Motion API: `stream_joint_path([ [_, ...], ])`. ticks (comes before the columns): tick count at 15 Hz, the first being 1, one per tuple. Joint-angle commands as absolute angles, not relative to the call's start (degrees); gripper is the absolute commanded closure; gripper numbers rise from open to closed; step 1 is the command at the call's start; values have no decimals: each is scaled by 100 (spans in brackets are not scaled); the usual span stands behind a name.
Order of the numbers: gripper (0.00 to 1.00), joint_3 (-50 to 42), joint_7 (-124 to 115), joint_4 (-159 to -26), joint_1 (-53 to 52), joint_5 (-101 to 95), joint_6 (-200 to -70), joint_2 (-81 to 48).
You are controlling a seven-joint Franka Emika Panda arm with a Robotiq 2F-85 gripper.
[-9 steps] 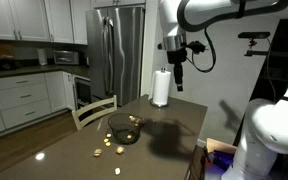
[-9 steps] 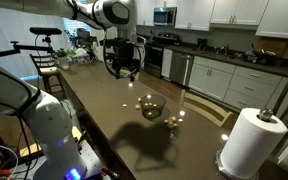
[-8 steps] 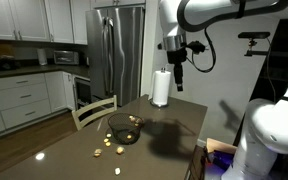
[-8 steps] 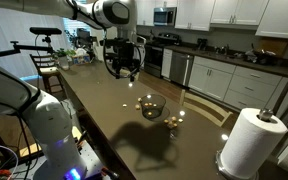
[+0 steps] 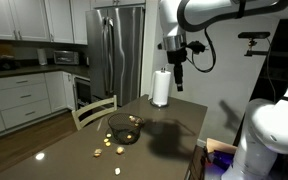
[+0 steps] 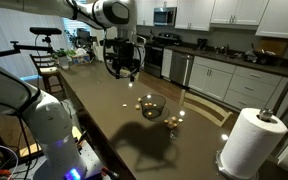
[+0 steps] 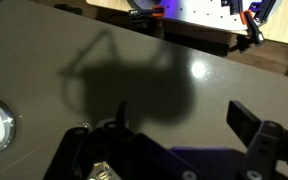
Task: Remove the sweet from the basket and put it on the table
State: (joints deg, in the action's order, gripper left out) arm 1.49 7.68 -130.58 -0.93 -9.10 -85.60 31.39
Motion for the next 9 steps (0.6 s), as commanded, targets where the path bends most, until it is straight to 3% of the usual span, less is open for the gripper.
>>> stream_joint_path([
  [1, 0, 93, 738, -13045, -168, -932, -8542, 3132],
  [9, 0, -130, 594, -12901, -172, -131, -9594, 2768],
])
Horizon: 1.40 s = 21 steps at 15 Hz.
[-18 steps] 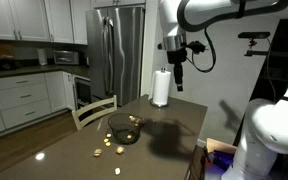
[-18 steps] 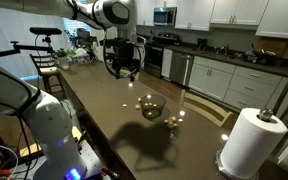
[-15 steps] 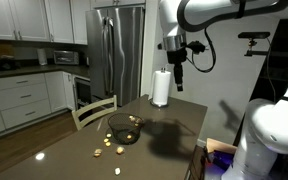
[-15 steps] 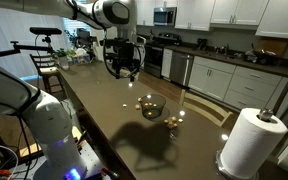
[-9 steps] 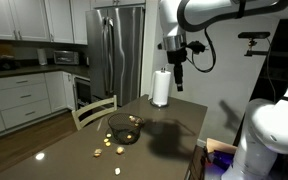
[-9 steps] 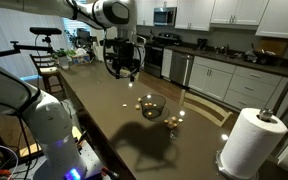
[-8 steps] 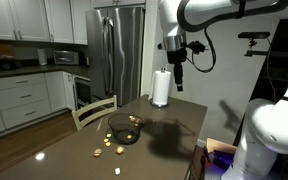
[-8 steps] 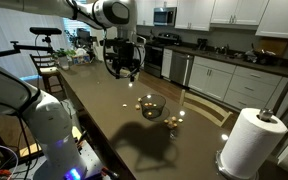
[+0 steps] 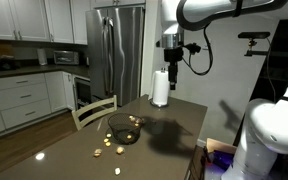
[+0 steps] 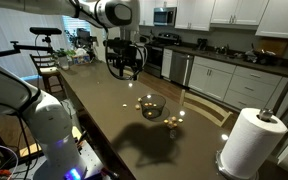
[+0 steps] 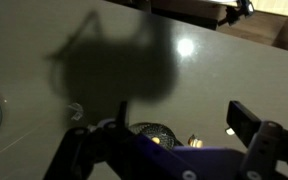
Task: Remove the sweet from the basket and put it on the table
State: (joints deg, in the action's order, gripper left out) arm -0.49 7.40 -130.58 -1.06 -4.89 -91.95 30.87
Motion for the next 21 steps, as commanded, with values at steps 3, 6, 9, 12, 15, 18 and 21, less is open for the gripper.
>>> stream_joint_path([
  [3, 0, -51, 459, -12752, -182, 187, -10180, 2233],
  [6, 0, 31, 235, -12448, -230, 426, -10676, 1453],
  [9, 0, 82, -35, -12026, -250, 669, -11027, 700],
  [12, 0, 117, -583, -11686, -199, 802, -11463, 118],
  [15, 0, 82, -1206, -11561, -177, 999, -12156, -170],
  [18, 0, 91, -1107, -11679, -200, 864, -12199, -141],
  [21, 0, 97, -1107, -11680, -205, 863, -12191, -147],
])
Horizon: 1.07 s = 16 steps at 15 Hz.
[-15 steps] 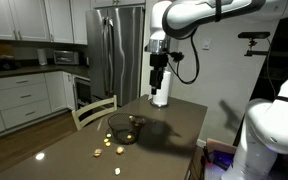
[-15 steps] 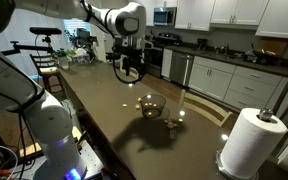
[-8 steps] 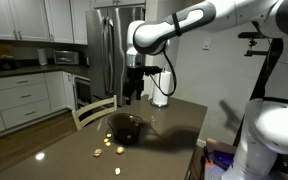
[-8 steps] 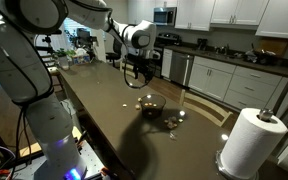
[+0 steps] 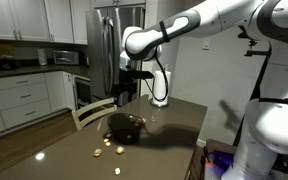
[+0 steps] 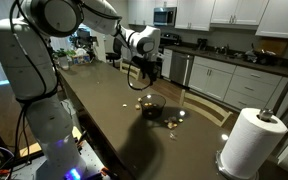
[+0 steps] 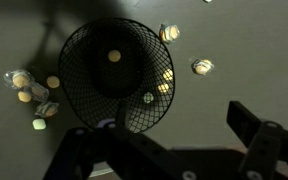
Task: Remove the sweet from the basket and put it on the table
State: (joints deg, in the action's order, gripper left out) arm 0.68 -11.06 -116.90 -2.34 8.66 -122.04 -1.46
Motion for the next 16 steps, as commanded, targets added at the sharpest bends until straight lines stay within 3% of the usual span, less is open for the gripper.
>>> stream_joint_path([
  [1, 0, 60, -1008, -11619, -160, 1031, -12211, -254],
  [9, 0, -32, -2598, -11540, -141, 1936, -13396, -1117],
  [16, 0, -239, -5393, -11324, -622, 1164, -13763, -1473],
])
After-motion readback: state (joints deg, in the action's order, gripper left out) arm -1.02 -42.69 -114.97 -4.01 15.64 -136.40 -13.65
